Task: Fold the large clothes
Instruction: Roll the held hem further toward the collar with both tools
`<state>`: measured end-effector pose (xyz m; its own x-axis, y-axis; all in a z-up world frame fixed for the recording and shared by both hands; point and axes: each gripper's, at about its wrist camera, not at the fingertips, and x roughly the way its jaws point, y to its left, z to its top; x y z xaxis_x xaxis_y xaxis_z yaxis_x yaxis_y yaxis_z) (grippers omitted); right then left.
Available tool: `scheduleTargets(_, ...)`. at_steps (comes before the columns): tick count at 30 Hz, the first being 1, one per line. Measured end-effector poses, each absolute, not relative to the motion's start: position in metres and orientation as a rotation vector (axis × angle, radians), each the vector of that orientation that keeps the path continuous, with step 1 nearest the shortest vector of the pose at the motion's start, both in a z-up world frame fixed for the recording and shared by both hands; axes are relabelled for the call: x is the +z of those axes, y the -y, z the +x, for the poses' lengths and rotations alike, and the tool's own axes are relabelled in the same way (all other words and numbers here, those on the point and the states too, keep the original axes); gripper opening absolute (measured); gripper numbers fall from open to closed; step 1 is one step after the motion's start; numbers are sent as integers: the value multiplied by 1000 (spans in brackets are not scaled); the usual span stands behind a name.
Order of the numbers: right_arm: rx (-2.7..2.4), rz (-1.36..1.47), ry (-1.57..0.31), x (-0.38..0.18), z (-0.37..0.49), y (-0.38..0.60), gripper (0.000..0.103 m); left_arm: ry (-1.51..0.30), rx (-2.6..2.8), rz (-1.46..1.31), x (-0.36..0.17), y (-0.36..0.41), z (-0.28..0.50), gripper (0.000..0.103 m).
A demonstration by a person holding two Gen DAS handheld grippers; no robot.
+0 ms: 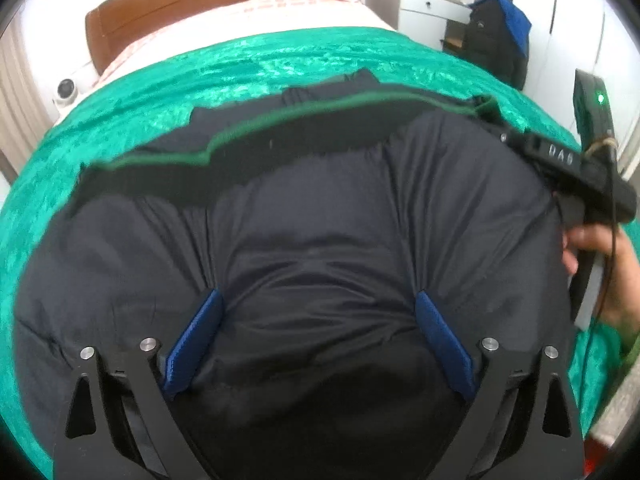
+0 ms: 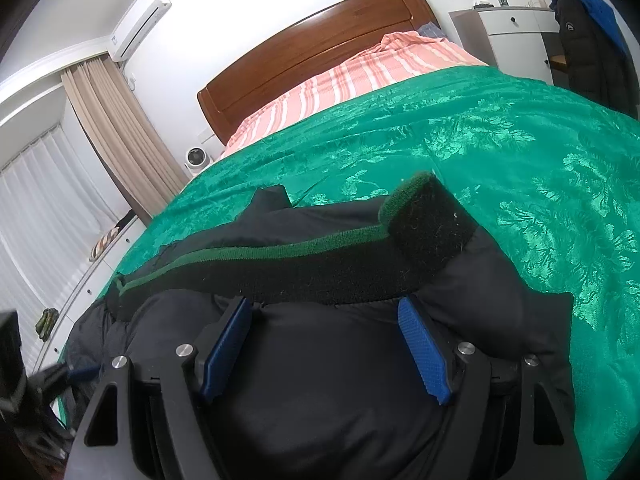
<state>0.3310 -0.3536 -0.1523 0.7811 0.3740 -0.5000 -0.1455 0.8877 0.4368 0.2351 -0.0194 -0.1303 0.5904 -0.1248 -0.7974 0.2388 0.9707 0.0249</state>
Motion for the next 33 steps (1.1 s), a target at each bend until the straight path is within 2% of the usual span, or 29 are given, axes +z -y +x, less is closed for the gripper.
scheduleTargets(5,282,387,-619,-152,330,353,76,-921,-209,123,-146,20,247,99)
scheduleTargets(11,283,388,-619,-152,331,353,76,-937,-220,87,-124,17,212,94)
scheduleTargets(19,279,385,-618,-152,330,353,76,-942,-194,137,-154,26,215,98)
scheduleTargets(21,278,384,-620,-152,331,352,75,-965,-197,127,-149,24,214,97)
scheduleTargets(23,278,384,-621,-152,330,353,75,-989,-207,110,-138,22,205,91)
scheduleTargets(33,277,381,-620,-151,331,352,75,-953,-199,136,-152,22,190,92)
